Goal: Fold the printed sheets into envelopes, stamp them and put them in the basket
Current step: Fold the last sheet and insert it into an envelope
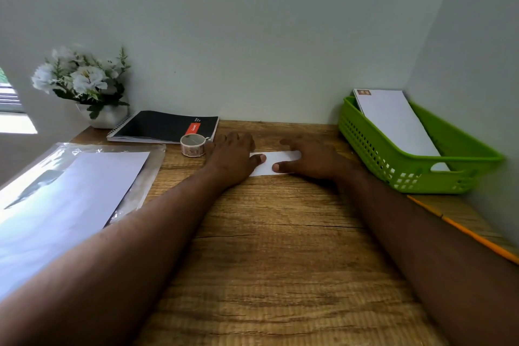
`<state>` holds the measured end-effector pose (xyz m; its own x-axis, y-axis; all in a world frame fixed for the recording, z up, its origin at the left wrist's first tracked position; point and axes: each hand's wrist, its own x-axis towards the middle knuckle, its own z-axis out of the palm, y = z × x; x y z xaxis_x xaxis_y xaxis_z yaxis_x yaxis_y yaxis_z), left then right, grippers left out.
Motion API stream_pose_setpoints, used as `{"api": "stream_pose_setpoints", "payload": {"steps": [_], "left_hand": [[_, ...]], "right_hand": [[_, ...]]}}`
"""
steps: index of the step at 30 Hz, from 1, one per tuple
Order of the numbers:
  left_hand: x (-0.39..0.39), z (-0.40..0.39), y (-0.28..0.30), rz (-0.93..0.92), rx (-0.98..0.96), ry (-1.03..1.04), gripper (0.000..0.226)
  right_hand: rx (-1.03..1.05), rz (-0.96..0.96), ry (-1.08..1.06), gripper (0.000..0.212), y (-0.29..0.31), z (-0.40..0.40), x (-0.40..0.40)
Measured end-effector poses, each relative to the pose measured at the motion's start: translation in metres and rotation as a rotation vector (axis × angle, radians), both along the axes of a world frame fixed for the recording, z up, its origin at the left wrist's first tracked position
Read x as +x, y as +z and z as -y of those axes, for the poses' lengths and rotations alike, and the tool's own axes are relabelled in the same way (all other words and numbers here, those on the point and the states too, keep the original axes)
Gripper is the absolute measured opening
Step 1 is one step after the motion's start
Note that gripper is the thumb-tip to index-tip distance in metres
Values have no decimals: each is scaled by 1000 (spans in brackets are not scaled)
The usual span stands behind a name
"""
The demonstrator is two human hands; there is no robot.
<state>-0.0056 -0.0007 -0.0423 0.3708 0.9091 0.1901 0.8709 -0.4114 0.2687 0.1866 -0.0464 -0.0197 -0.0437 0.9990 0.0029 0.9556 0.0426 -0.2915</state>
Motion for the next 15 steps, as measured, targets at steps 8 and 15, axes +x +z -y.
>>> {"api": "stream_pose_setpoints", "payload": {"steps": [8, 15], "left_hand": [[4, 3, 7, 120, -14, -73, 31], [-1, 5, 7, 214, -22, -158, 27]], "right_hand": [[-72, -43, 25, 59, 13, -1, 8], [21, -94, 109, 47, 9, -3, 10]]}}
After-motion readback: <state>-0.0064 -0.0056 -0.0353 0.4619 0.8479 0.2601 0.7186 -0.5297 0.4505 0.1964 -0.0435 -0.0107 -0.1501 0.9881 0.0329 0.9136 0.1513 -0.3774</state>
